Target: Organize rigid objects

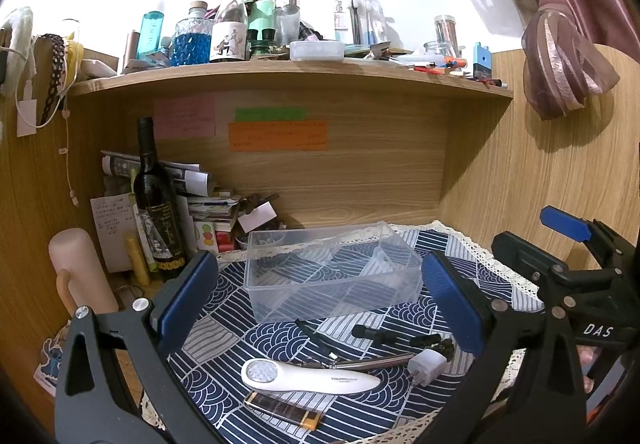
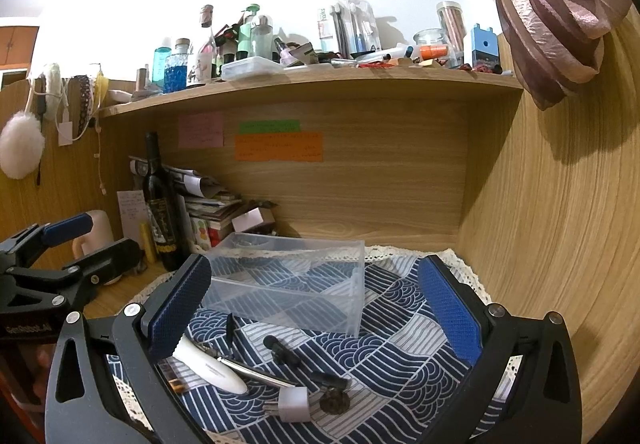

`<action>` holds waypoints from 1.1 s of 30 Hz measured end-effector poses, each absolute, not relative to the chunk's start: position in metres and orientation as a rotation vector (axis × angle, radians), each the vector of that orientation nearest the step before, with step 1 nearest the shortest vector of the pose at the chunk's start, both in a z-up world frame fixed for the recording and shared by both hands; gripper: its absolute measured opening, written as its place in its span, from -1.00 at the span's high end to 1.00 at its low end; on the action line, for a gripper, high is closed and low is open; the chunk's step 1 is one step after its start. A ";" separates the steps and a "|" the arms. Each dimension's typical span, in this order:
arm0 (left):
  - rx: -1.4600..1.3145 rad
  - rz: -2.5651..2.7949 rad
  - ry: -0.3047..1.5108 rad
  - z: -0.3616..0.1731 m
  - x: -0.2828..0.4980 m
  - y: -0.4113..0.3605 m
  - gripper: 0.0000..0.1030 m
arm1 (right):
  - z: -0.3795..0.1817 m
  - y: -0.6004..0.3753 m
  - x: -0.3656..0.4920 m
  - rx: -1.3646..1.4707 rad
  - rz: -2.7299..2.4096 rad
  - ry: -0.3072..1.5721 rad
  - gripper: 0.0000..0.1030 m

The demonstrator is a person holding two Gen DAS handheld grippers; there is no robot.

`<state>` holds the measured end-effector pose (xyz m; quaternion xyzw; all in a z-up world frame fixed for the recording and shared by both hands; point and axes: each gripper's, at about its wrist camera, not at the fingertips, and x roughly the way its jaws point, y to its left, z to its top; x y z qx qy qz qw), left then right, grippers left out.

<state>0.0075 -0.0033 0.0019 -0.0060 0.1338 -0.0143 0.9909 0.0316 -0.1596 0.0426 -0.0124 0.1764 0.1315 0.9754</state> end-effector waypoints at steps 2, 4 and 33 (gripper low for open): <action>-0.014 -0.031 0.269 0.002 0.008 -0.003 -1.00 | 0.042 -0.160 0.032 -0.024 0.265 0.355 -1.00; -0.014 -0.032 0.270 0.002 0.008 -0.004 -1.00 | 0.042 -0.160 0.031 -0.023 0.265 0.355 -1.00; -0.099 0.037 0.612 -0.091 0.036 0.049 -0.65 | -0.019 -0.179 0.053 0.022 0.273 0.604 -0.65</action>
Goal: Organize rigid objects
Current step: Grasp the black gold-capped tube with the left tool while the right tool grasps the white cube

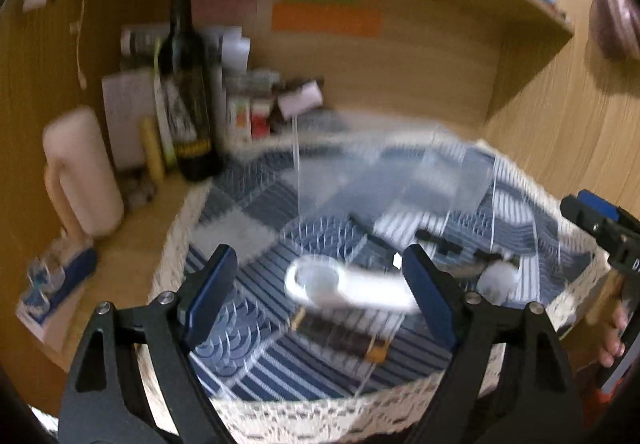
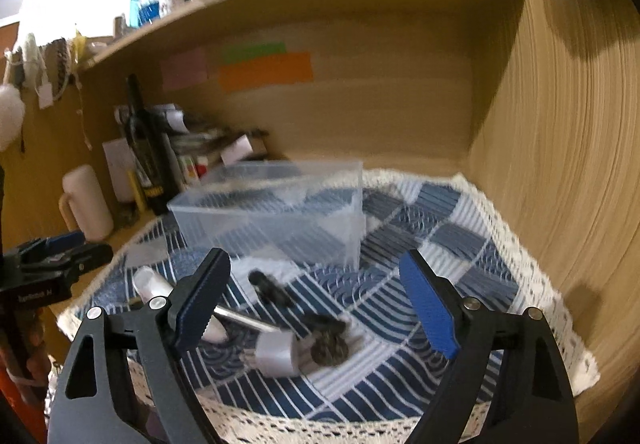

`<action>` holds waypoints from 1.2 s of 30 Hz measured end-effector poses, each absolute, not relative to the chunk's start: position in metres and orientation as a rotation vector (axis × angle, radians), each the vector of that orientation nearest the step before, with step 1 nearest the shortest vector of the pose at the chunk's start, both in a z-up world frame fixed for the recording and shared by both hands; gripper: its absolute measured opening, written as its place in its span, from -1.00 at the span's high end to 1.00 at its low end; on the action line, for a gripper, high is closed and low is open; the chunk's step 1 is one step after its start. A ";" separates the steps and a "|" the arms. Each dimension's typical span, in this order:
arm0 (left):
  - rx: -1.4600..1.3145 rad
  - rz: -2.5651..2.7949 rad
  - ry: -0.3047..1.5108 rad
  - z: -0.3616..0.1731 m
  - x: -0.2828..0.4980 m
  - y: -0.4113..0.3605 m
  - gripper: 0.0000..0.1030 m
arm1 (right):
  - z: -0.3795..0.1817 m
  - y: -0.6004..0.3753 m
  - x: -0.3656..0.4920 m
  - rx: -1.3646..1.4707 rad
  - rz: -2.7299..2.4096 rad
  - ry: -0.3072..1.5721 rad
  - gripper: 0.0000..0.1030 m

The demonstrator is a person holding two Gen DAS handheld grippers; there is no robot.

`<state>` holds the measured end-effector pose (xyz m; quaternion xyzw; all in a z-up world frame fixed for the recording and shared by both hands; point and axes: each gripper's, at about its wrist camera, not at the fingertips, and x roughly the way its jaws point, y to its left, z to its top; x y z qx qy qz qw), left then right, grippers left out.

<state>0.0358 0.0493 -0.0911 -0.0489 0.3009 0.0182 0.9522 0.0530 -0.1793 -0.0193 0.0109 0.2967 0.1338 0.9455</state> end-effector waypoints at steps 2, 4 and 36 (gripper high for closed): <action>-0.110 0.022 0.654 -0.107 0.036 0.049 -0.65 | -0.030 -0.180 0.054 0.025 0.281 0.646 -0.65; -0.112 0.001 0.698 -0.121 0.037 0.046 -0.65 | -0.041 -0.178 0.055 0.018 0.288 0.692 -0.65; -0.049 0.013 0.638 -0.106 0.043 0.036 -0.60 | -0.069 -0.152 0.074 -0.011 0.395 0.804 0.46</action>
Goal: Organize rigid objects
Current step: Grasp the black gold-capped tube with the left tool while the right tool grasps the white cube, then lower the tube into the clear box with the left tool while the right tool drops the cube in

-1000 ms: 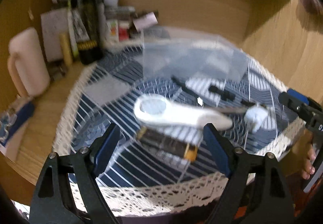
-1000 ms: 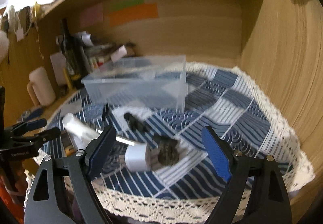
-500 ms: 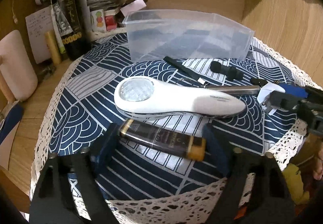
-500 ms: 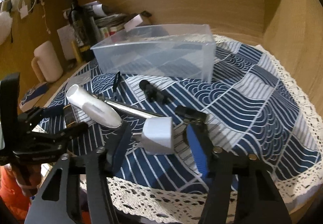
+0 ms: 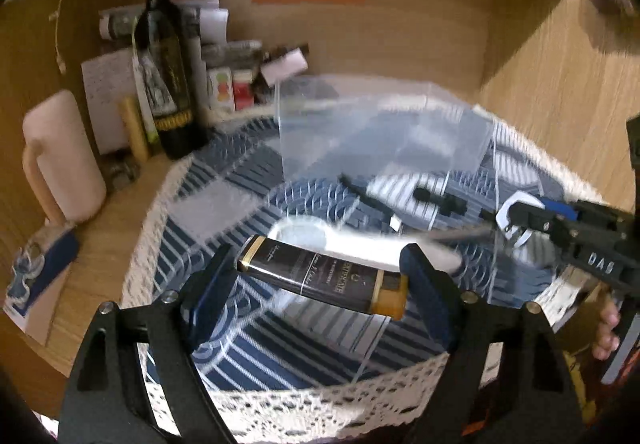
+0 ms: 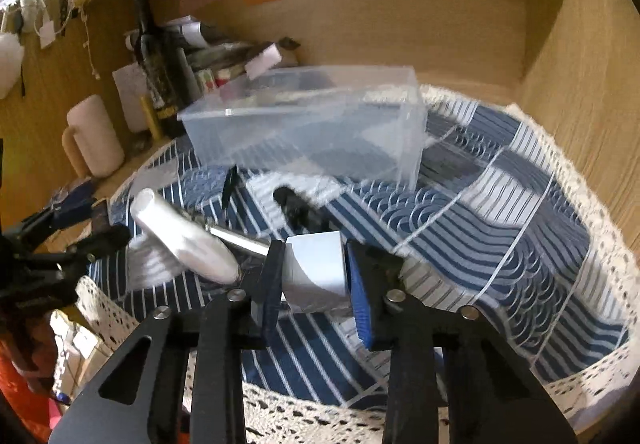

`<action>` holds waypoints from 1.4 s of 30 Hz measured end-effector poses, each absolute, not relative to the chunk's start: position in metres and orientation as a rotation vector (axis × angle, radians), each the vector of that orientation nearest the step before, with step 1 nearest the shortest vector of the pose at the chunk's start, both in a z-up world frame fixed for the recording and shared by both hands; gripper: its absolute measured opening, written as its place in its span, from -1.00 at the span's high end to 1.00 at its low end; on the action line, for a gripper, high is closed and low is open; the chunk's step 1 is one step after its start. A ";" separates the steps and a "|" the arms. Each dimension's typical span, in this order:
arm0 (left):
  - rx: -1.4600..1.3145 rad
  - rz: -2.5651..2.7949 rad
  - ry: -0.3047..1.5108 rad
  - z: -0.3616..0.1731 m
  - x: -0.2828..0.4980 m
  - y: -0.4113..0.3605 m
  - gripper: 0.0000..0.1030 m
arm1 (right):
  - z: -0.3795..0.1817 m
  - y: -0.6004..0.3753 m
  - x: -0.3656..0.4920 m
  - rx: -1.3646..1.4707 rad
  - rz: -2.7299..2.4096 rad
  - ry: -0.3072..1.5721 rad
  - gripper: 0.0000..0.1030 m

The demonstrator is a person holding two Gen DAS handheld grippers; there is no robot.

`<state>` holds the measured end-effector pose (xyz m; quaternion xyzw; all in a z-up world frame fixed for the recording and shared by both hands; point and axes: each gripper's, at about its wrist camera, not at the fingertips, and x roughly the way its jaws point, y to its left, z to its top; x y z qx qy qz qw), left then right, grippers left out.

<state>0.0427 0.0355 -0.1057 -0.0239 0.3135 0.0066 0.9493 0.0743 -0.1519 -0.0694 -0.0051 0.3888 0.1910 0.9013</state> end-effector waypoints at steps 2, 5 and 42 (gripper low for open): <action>-0.054 0.013 0.605 -0.091 0.047 0.037 -0.60 | -0.058 -0.153 0.077 -0.021 0.387 0.769 0.46; -0.069 0.011 0.574 -0.071 0.057 0.039 -0.60 | -0.040 -0.154 0.084 -0.030 0.379 0.718 0.46; -0.042 -0.055 0.842 -0.094 0.267 0.022 -0.60 | -0.064 -0.106 0.245 -0.139 0.375 0.870 0.46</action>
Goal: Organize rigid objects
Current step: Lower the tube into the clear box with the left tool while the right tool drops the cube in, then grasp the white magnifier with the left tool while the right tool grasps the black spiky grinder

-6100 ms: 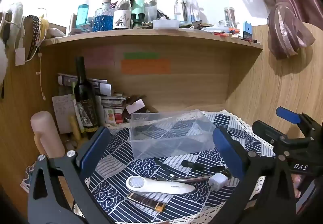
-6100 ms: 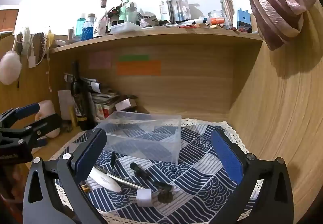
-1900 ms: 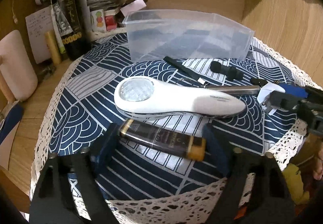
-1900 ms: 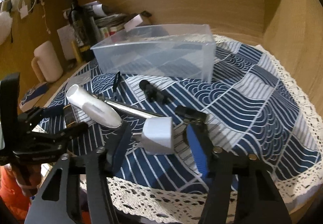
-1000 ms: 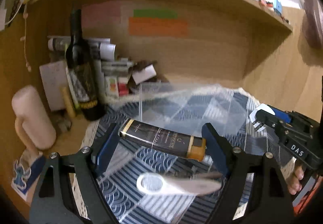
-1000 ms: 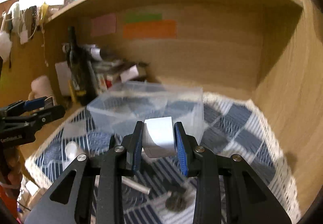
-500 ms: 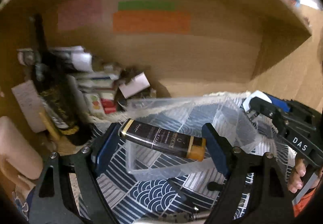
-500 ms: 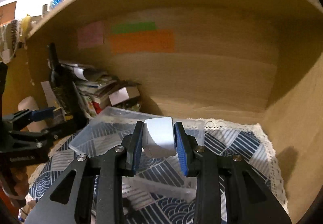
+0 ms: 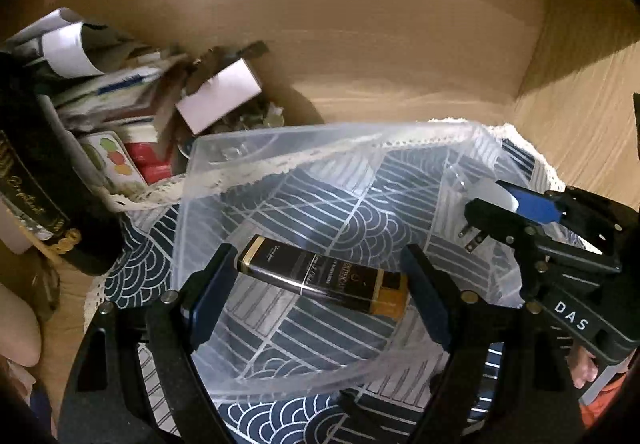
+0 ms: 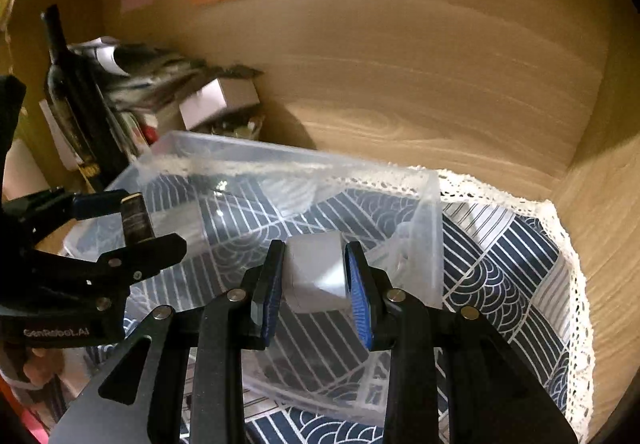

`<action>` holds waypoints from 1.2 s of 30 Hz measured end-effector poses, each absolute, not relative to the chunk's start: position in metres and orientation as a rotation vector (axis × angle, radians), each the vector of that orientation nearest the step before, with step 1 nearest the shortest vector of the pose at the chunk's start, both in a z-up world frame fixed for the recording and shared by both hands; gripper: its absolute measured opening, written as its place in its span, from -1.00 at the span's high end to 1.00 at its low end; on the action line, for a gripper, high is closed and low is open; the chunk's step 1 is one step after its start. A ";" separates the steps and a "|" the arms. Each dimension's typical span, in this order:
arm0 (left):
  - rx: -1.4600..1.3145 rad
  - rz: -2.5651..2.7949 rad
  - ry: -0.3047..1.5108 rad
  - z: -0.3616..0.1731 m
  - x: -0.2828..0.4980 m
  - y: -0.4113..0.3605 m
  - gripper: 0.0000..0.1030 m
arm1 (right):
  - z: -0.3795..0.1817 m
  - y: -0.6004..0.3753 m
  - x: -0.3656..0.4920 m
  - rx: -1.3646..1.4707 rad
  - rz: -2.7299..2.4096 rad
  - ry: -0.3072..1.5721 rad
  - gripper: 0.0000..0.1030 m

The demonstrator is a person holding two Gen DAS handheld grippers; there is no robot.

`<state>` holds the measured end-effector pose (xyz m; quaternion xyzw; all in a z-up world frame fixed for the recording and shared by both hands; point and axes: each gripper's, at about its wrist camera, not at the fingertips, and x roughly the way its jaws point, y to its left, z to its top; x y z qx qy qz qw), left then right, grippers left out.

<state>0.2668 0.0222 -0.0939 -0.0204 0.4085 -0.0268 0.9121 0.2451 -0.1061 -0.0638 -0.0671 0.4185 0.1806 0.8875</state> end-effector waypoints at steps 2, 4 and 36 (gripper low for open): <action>-0.035 -0.057 0.862 -0.099 0.272 0.021 -0.60 | -0.067 -0.107 0.246 -0.130 0.383 0.880 0.46; -0.028 -0.063 0.873 -0.101 0.274 0.019 -0.60 | -0.069 -0.106 0.248 -0.125 0.385 0.890 0.45; -0.057 0.006 0.834 -0.102 0.123 0.055 -0.96 | -0.035 -0.163 0.116 -0.087 0.314 0.734 -0.27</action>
